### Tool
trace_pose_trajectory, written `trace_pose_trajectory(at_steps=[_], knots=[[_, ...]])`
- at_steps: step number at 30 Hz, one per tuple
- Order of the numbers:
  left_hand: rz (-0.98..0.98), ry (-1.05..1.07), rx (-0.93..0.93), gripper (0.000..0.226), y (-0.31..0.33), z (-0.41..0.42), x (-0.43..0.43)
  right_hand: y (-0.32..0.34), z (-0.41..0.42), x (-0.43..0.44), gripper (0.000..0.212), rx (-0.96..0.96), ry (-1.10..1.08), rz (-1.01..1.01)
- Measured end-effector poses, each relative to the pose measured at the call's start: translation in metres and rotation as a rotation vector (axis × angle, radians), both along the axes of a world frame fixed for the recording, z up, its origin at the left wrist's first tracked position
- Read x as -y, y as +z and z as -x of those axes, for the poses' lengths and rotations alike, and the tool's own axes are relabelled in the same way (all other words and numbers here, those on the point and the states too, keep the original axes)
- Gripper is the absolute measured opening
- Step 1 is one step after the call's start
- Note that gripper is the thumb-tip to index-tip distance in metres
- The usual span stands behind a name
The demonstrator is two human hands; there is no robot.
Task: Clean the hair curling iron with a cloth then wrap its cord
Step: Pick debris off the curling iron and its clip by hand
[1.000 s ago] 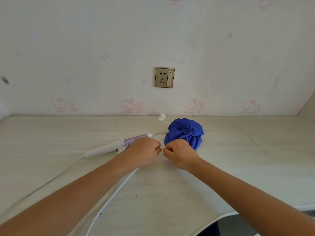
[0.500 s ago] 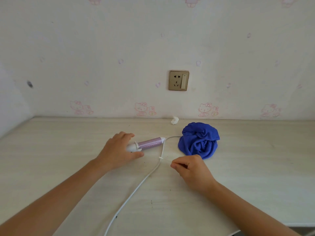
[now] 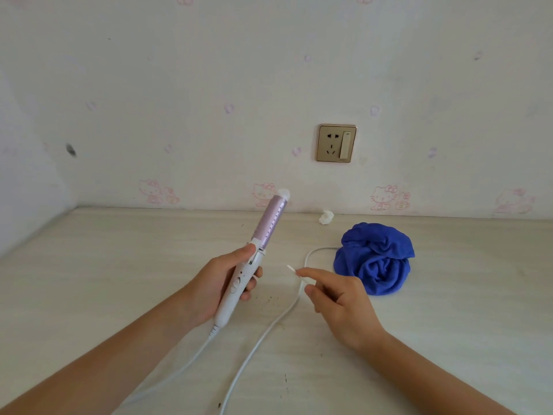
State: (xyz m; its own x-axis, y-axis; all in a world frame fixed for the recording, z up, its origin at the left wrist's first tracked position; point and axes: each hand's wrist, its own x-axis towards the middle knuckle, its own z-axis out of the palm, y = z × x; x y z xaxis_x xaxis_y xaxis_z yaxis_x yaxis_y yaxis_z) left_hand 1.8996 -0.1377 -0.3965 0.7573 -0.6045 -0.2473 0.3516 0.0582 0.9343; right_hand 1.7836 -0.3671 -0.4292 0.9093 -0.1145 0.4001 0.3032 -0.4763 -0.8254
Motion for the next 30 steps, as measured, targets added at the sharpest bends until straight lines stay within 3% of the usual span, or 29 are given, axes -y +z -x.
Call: trace_pose_trajectory(at_steps=[4,13,19,25,30], knots=[[0.193,0.047,-0.139,0.044,-0.012,0.005,0.005,-0.004,-0.015,-0.017,0.026,0.012,0.031,-0.042],[0.314,0.253,-0.076,0.046,-0.032,-0.014,0.019,-0.009,-0.066,-0.044,0.013,0.153,0.088,0.071],[0.247,0.321,-0.028,0.052,-0.036,-0.016,0.031,-0.007,-0.091,-0.046,0.019,0.235,0.133,-0.012],[0.2,0.347,0.018,0.052,-0.038,-0.012,0.031,-0.006,-0.087,-0.037,0.022,0.198,0.282,0.153],[0.236,0.353,0.006,0.051,-0.036,-0.012,0.029,-0.003,-0.095,-0.033,0.018,0.189,0.17,0.128]])
